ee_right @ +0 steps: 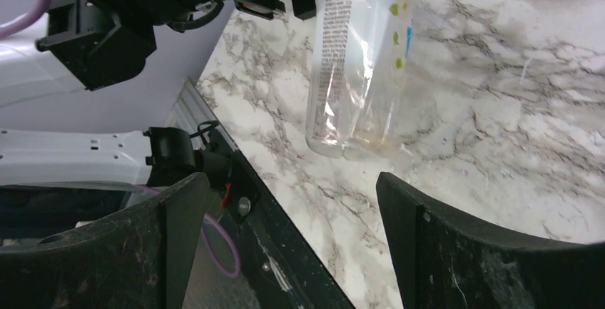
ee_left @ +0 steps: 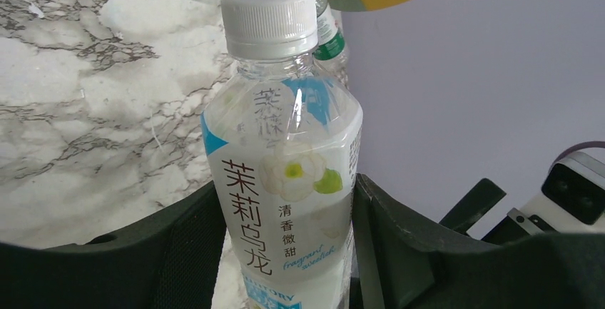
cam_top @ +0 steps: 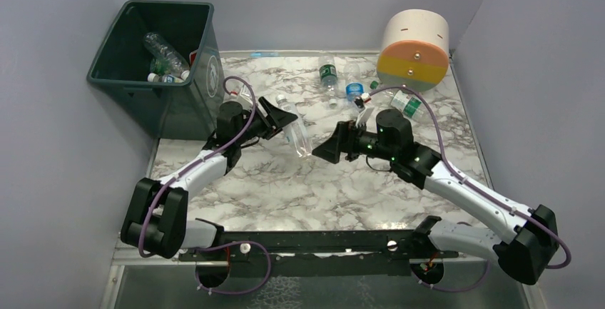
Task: Put the plastic bottles in the bin
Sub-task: Place the plastic bottle in the trash bin.
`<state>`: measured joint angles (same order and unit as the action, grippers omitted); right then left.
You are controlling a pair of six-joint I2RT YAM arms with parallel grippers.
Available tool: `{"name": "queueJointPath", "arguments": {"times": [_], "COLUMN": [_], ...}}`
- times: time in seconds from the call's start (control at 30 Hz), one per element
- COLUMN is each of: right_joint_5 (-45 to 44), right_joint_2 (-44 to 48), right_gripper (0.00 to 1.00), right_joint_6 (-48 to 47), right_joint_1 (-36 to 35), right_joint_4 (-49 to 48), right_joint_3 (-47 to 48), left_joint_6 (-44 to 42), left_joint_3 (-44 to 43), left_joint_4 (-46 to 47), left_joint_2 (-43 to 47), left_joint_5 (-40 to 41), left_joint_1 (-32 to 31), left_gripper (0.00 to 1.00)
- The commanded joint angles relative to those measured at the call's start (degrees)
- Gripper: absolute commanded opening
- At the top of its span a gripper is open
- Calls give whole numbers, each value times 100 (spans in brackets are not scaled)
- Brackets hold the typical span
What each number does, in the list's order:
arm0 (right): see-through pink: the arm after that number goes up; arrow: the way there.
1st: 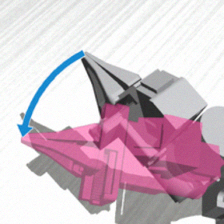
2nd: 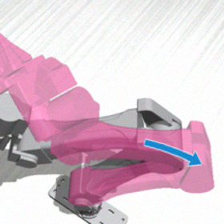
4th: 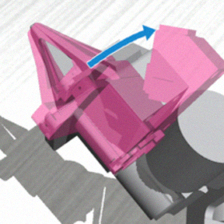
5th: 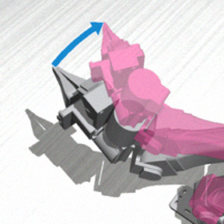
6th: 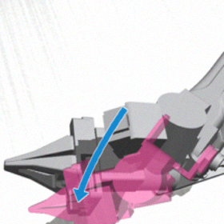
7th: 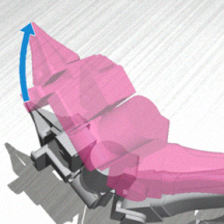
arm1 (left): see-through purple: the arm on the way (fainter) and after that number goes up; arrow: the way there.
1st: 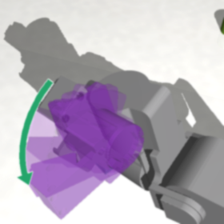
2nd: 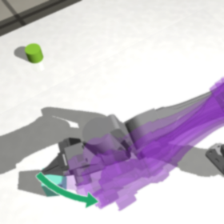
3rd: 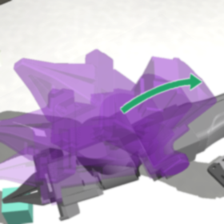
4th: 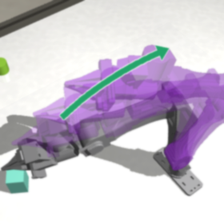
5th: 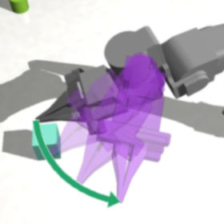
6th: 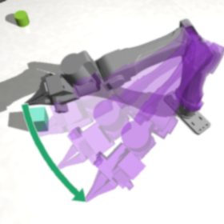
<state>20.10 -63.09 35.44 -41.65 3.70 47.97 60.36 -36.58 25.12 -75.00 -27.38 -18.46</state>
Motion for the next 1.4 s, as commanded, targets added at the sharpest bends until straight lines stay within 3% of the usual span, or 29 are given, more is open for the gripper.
{"name": "queueJointPath", "arguments": {"times": [0.0,0.3,1.37], "right_joint_5": [-477,-340,37], "right_joint_2": [336,116,-364], "right_gripper": [91,91,94], "right_joint_6": [90,390,471], "right_joint_1": [-28,-30,-28], "right_joint_4": [466,180,-325], "right_joint_3": [-380,-894,-1039], "left_joint_6": [-342,-499,-547], "left_joint_3": [28,-93,-200], "left_joint_4": [151,165,211], "left_joint_2": [-162,-491,-658], "left_joint_5": [104,29,-1], "left_joint_1": [-2,1,-26], "left_gripper": [61,61,61]}}
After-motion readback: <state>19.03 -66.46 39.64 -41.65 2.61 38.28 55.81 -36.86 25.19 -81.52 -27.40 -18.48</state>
